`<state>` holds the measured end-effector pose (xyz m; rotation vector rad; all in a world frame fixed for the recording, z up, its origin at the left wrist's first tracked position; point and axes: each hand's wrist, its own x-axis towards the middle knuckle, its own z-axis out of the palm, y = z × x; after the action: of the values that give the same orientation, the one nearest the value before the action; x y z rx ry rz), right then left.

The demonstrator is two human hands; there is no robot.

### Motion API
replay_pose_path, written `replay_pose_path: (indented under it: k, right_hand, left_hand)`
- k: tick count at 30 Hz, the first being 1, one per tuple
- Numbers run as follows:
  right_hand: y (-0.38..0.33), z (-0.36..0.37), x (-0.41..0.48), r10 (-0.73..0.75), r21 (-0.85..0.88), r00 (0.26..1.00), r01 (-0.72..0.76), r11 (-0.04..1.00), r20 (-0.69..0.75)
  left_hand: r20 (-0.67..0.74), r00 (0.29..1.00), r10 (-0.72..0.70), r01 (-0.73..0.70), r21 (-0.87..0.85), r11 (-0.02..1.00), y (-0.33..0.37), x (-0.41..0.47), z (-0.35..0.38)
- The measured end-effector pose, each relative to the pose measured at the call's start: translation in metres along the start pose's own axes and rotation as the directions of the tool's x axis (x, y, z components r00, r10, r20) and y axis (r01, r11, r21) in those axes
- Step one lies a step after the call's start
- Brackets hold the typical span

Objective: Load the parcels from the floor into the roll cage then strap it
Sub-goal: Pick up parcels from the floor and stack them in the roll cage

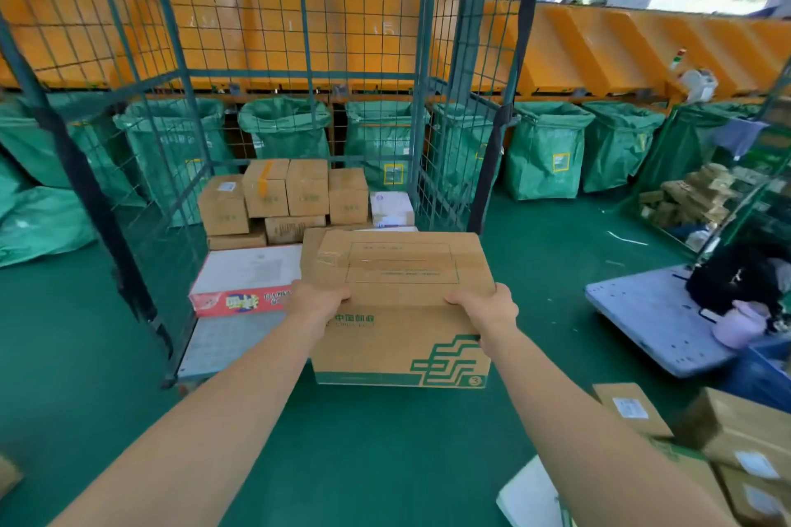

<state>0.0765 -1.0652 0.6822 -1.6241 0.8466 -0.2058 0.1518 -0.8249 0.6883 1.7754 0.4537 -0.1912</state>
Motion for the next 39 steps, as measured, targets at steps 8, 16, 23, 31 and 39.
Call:
replay_pose_path:
  k: [8, 16, 23, 31, 39]
  right_hand:
    - [-0.054, 0.051, 0.138, 0.001, -0.019, 1.000, -0.001, 1.000, -0.004]
    - [-0.097, 0.111, 0.275, 0.048, -0.055, 0.997, -0.045, 0.998, 0.065]
    - [-0.161, 0.159, 0.417, 0.027, -0.111, 0.995, -0.016, 0.994, 0.101]
    - [-0.197, 0.215, 0.525, 0.037, -0.168, 0.993, -0.018, 0.986, 0.112]
    - [-0.245, 0.293, 0.657, 0.077, -0.207, 0.997, -0.071, 0.976, 0.021]
  left_hand:
    - [-0.032, 0.999, -0.012, 0.014, 0.075, 0.997, 0.064, 0.120, 0.058]
    - [-0.093, 0.995, -0.044, 0.055, 0.127, 0.990, 0.111, 0.245, 0.114]
    - [-0.144, 0.989, -0.023, 0.043, 0.139, 0.989, 0.174, 0.359, 0.172]
    - [-0.121, 0.990, -0.078, 0.095, 0.145, 0.985, 0.211, 0.463, 0.206]
    - [0.006, 0.993, -0.118, 0.116, 0.159, 0.980, 0.254, 0.629, 0.257]
